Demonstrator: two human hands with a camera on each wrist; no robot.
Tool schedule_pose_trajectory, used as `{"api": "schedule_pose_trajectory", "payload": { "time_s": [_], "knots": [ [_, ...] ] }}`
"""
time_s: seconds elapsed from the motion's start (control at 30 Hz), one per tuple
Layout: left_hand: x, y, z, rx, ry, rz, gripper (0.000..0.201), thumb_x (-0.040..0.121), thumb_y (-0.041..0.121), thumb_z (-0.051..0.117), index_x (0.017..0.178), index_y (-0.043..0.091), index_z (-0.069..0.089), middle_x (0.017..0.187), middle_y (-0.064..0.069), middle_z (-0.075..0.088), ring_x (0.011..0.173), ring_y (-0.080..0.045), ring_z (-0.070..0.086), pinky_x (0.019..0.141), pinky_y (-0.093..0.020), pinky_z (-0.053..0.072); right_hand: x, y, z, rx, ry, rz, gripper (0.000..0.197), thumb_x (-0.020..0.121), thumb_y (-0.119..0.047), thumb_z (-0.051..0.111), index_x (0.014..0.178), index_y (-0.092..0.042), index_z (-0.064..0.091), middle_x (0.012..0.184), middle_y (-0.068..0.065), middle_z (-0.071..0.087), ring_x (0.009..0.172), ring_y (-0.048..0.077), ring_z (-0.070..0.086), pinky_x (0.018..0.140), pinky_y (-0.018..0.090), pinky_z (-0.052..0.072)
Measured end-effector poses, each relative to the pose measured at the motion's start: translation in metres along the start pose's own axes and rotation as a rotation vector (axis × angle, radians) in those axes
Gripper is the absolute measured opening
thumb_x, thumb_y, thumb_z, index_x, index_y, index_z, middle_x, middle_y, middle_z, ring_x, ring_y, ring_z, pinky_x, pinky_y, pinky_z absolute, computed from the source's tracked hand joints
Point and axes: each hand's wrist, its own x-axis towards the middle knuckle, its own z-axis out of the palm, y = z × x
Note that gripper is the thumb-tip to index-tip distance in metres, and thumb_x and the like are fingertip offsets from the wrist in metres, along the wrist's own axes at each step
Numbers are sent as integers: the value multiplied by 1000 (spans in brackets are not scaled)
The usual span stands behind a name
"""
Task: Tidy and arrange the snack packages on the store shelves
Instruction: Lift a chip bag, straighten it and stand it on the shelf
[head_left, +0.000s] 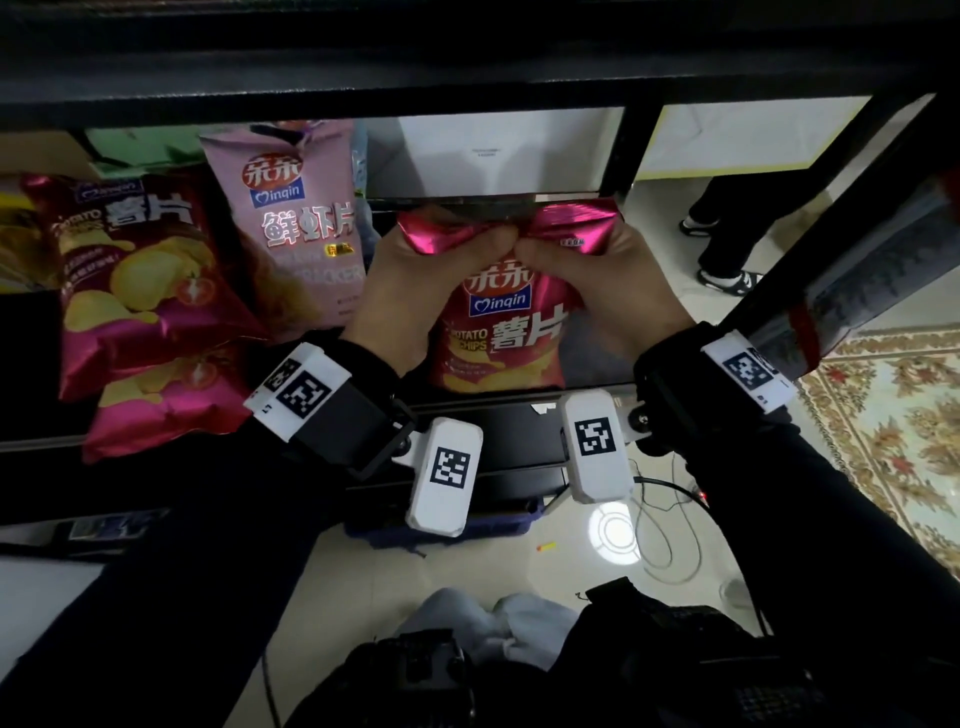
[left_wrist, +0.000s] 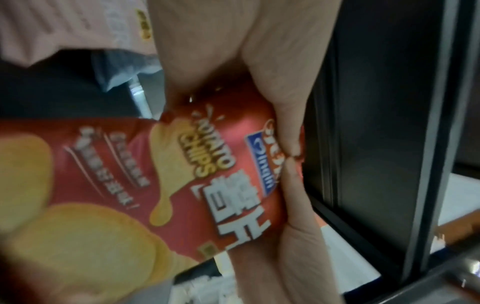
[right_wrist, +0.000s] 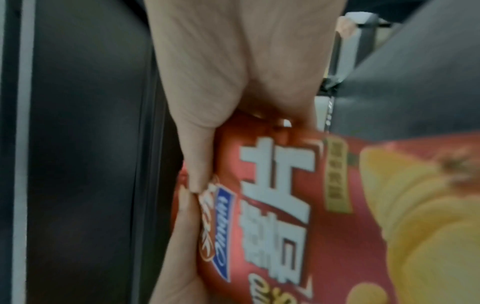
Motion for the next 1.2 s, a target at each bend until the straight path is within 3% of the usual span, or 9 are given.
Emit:
{"api": "schedule_pose_trajectory", "payload": {
  "time_s": [0.1, 0.27, 0.37, 0.5, 0.67, 0.83, 0.97, 1.07, 1.2],
  "knots": [
    [-5, -6, 8, -149, 14, -88, 14, 85, 1, 66, 85, 14, 70, 83, -5, 75, 78, -21, 72, 68, -30, 57, -4, 3, 6, 180, 34, 39, 18, 88, -9, 64, 103, 2, 64, 111, 28, 64, 102, 44, 63, 95, 55, 49],
    [-9, -6, 15, -320, 168, -298, 43, 89, 26, 64, 124, 1, 59, 113, -19, 69, 96, -32, 69, 82, -41, 58, -8, 11, 9, 317, 115, 114, 36, 92, -22, 57, 118, 3, 60, 118, 27, 63, 107, 41, 62, 93, 50, 51],
    [-10, -8, 11, -424, 128, -356, 49, 95, 36, 53, 130, 3, 55, 121, -19, 65, 105, -35, 66, 88, -45, 56, -11, 11, 8, 481, 65, 159, 41, 96, -35, 46, 96, -7, 75, 104, 18, 71, 97, 33, 69, 79, 43, 57],
    [-10, -10, 3, -528, 54, -320, 45, 101, 41, 34, 107, 9, 64, 97, -10, 74, 89, -24, 72, 73, -37, 58, -12, 13, 6, 555, 12, 140, 58, 99, -40, 29, 90, -8, 76, 94, 17, 73, 87, 30, 71, 72, 40, 58],
    [0, 1, -30, -749, 122, -273, 60, 104, 37, 23, 87, 22, 78, 111, 15, 66, 110, -9, 62, 95, -48, 39, -5, 1, -20, 743, 234, 27, 50, 102, -39, 25, 132, -9, 50, 94, 15, 72, 84, 30, 71, 71, 43, 58],
    [-5, 4, -22, -227, -88, -488, 52, 99, 52, 30, 145, 30, 36, 148, -5, 41, 136, -22, 37, 103, -51, 32, -6, -16, -14, 354, 279, -215, 49, 102, -44, 26, 111, -18, 67, 111, 10, 70, 105, 29, 66, 92, 46, 52],
    [-10, 3, 3, -382, -260, -619, 79, 82, 66, 48, 143, 17, 41, 138, -18, 53, 122, -36, 54, 101, -59, 41, -20, -10, 10, -251, 140, -477, 33, 99, -28, 38, 106, -19, 69, 107, -7, 70, 108, 13, 64, 93, 41, 51],
    [-5, -6, 10, -509, -159, -515, 42, 95, 37, 48, 128, 12, 54, 114, -11, 68, 100, -25, 68, 89, -49, 54, -26, 6, 9, -445, -54, -450, 35, 98, -18, 35, 107, -5, 66, 113, 3, 65, 115, 6, 55, 105, 28, 40],
    [0, -20, -4, -365, -42, -413, 40, 96, 8, 48, 136, 9, 48, 121, -9, 65, 102, -20, 66, 78, -40, 59, -26, 6, -3, -367, 149, -356, 20, 96, -13, 50, 111, -16, 63, 115, 6, 66, 106, 4, 61, 94, 21, 46]
  ]
}}
